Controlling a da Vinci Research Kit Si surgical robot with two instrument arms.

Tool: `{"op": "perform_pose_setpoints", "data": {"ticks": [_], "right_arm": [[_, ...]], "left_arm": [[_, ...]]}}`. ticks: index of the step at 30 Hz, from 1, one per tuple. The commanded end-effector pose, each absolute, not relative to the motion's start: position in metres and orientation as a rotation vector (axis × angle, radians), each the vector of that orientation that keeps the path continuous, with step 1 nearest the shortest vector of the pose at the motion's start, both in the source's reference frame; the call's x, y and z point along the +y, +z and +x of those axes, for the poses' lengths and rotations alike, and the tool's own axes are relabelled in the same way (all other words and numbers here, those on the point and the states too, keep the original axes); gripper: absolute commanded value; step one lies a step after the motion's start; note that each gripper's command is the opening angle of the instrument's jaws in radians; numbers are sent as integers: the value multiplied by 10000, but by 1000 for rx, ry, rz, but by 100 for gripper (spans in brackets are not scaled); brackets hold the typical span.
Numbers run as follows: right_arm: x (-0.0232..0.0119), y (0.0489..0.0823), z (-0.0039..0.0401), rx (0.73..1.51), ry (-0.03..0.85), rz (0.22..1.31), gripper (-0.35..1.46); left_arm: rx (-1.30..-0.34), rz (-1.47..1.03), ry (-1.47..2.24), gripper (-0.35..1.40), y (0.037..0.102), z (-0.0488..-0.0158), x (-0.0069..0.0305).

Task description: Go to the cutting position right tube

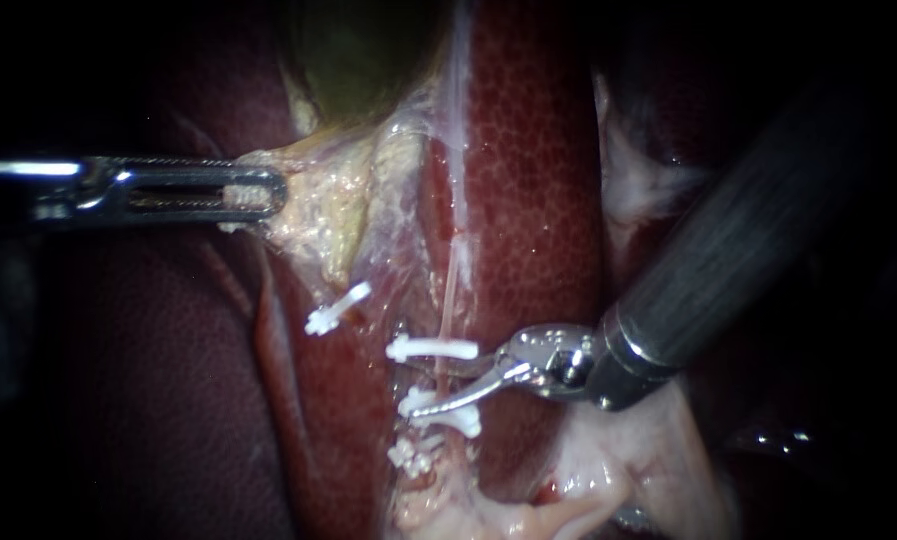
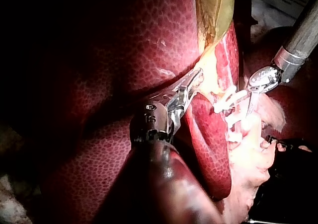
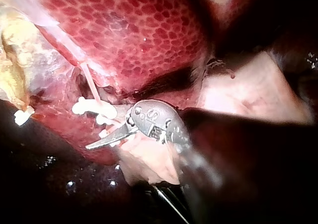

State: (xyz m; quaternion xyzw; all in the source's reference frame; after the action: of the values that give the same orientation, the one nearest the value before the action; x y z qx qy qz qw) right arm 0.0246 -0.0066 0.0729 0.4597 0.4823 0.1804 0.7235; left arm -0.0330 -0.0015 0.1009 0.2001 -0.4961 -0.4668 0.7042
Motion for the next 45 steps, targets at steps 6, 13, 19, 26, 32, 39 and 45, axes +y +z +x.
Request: {"op": "perform_pose_setpoints", "data": {"ticks": [6, 13, 19, 26, 32, 39, 45], "right_arm": [[-74, 738, 258, 1055, 392, 1031, 121], [-75, 741, 273, 1061, 377, 1060, 121], [-77, 742, 277, 1059, 381, 1067, 121], [-79, 738, 268, 1056, 379, 1075, 121], [-82, 723, 260, 1072, 381, 1129, 120], [-86, 716, 262, 1075, 363, 1177, 116], [-85, 718, 267, 1084, 363, 1184, 118]], "left_arm": [[-1103, 445, -1038, -35, 1009, -331, -15], [-1104, 447, -1037, -35, 1009, -332, -15], [-1101, 447, -1036, -35, 1010, -331, -15], [-1101, 448, -1035, -35, 1009, -330, -15], [-1101, 449, -1035, -35, 1010, -329, -15], [-1101, 449, -1034, -35, 1010, -329, -14], [-1101, 449, -1035, -35, 1011, -329, -14]]}}
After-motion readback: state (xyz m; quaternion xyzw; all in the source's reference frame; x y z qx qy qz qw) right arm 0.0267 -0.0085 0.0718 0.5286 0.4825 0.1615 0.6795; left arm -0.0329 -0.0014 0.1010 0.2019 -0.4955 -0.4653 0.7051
